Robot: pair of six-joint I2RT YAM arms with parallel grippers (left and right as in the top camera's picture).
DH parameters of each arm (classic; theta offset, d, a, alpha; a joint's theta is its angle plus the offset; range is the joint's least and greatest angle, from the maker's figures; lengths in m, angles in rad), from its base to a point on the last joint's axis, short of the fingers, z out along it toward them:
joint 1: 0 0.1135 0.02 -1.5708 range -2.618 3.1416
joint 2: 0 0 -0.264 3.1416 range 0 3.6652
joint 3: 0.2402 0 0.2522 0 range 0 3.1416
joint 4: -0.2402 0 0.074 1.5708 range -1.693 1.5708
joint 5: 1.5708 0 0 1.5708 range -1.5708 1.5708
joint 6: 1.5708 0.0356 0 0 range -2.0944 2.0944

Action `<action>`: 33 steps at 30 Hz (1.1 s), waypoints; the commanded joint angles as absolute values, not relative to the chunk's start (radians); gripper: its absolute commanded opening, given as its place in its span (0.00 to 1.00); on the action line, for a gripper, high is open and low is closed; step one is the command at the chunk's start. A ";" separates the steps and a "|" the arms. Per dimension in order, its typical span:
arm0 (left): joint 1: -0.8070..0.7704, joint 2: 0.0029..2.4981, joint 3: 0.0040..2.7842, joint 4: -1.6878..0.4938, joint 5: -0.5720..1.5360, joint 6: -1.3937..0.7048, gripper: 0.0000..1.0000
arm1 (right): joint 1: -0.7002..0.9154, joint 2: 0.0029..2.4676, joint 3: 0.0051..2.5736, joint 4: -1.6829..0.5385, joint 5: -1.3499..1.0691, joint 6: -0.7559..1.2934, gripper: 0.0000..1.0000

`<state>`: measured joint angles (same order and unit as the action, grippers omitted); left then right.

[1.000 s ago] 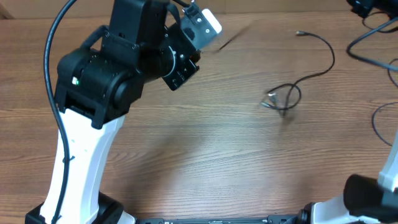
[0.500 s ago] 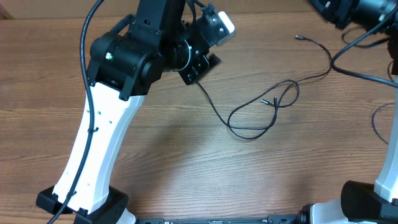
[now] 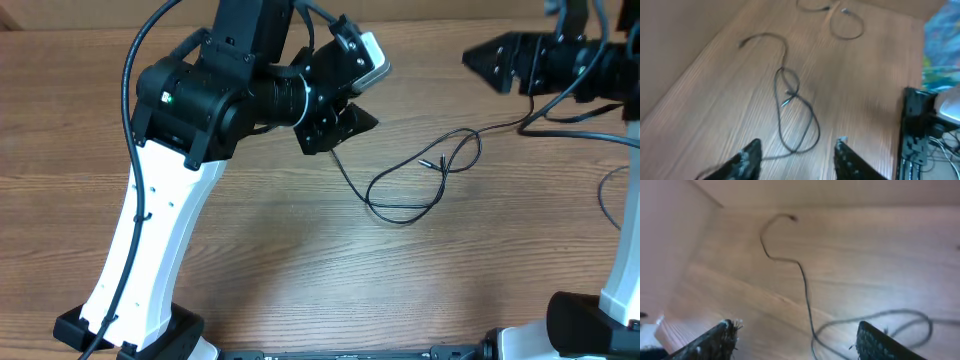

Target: Untangle cables

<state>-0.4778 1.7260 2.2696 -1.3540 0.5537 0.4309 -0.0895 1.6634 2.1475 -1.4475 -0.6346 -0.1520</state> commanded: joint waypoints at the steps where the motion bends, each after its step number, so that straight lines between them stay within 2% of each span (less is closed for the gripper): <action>1: -0.480 1.711 2.273 -1.350 0.366 0.288 0.43 | -0.062 1.663 2.113 -1.459 -0.559 -0.176 0.75; 8: -0.478 1.711 2.273 -1.359 0.253 0.167 0.43 | -0.014 1.663 1.901 -1.421 -0.415 -0.075 0.75; 23: -0.478 1.711 2.273 -1.391 0.259 0.106 0.45 | 0.059 1.663 1.312 -1.192 -0.392 0.004 0.75; 33: -0.479 1.711 2.273 -1.390 0.263 0.070 0.47 | 0.270 1.663 1.138 -1.066 -0.286 0.108 0.76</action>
